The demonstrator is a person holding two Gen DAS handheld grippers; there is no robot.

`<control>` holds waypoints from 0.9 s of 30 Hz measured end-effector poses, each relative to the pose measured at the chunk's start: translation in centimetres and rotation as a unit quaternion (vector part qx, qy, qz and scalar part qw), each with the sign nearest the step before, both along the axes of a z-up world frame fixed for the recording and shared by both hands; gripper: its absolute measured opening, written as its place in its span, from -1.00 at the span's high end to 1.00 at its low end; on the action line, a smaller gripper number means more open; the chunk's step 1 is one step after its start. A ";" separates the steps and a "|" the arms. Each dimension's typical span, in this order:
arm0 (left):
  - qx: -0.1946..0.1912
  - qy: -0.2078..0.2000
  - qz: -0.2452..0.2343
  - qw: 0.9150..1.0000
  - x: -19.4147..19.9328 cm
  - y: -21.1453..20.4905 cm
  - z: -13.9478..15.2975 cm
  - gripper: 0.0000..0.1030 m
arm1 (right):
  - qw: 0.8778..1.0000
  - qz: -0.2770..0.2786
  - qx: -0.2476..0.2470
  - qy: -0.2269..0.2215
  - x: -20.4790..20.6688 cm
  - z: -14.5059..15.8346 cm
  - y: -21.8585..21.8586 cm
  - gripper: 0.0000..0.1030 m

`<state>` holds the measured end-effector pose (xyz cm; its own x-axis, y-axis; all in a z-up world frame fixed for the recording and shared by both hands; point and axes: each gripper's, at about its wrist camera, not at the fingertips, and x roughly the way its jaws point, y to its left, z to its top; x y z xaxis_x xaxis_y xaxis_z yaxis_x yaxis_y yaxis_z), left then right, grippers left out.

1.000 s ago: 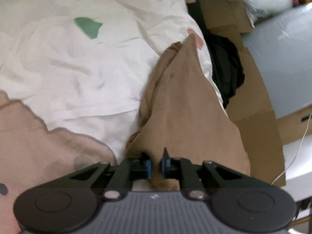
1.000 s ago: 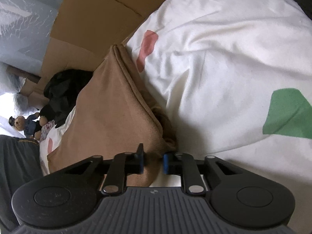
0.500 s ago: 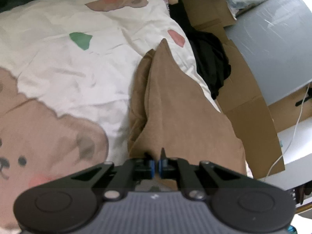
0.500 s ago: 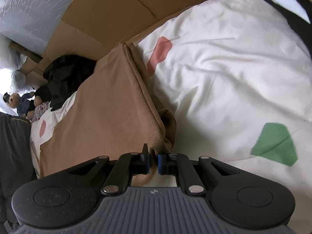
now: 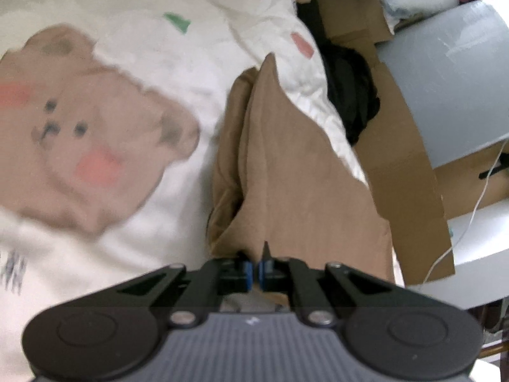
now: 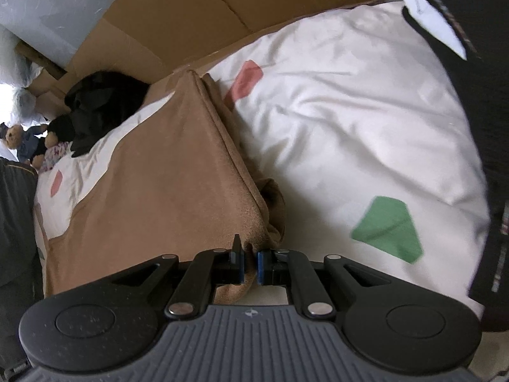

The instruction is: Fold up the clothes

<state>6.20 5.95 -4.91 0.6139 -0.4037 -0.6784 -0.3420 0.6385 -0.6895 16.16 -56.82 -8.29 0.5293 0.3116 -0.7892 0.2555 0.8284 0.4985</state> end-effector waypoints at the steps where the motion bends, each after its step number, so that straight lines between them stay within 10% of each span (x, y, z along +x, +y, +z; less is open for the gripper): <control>1: 0.002 0.001 -0.006 1.000 -0.6 -0.1 0.0 0.93 | 1.000 0.000 -0.001 0.001 -0.1 0.0 -0.1 0.86; 27: -0.032 0.048 -0.043 0.997 -6.3 -2.4 0.0 0.93 | 1.000 0.026 -0.012 0.011 -4.1 1.5 -3.0 0.86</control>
